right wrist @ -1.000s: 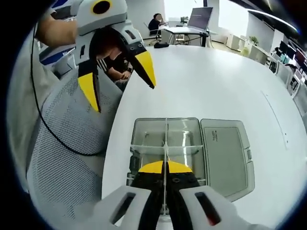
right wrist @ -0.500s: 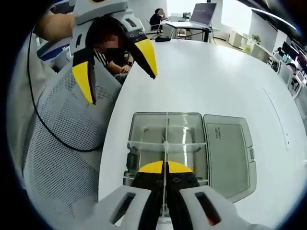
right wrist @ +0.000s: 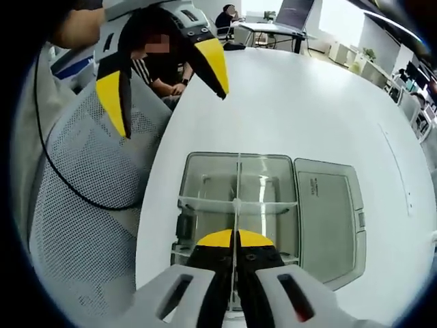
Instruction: Insert the divider into the dual guide fixture by aligning both edges with the guide slots and pushing it downward to the bottom, including one-sided entry, uneven engagement, binding, and posture correction.
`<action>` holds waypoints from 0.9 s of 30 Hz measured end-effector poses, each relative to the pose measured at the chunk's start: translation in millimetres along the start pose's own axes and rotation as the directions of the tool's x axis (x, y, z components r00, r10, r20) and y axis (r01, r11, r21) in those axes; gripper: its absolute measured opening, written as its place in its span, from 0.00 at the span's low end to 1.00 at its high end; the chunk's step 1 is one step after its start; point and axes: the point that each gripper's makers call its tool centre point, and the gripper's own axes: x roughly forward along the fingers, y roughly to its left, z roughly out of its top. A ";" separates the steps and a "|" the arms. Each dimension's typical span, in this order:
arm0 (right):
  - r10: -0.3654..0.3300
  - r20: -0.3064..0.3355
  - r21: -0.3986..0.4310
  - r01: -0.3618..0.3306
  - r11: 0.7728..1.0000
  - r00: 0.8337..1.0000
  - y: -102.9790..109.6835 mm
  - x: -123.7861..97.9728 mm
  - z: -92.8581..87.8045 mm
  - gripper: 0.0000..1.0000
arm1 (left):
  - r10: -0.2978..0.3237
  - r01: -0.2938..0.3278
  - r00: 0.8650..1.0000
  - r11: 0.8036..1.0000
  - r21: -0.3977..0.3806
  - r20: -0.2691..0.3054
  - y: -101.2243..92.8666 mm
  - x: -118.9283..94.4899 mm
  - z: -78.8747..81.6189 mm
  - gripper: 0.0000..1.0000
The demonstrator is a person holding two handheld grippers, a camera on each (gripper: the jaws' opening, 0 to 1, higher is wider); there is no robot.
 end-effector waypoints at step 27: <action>-0.028 -0.086 0.012 0.029 1.000 0.996 4.1 8.0 -3.1 0.00 | 0.001 0.000 1.000 1.000 0.012 -0.006 -1.7 -1.4 -1.3 0.40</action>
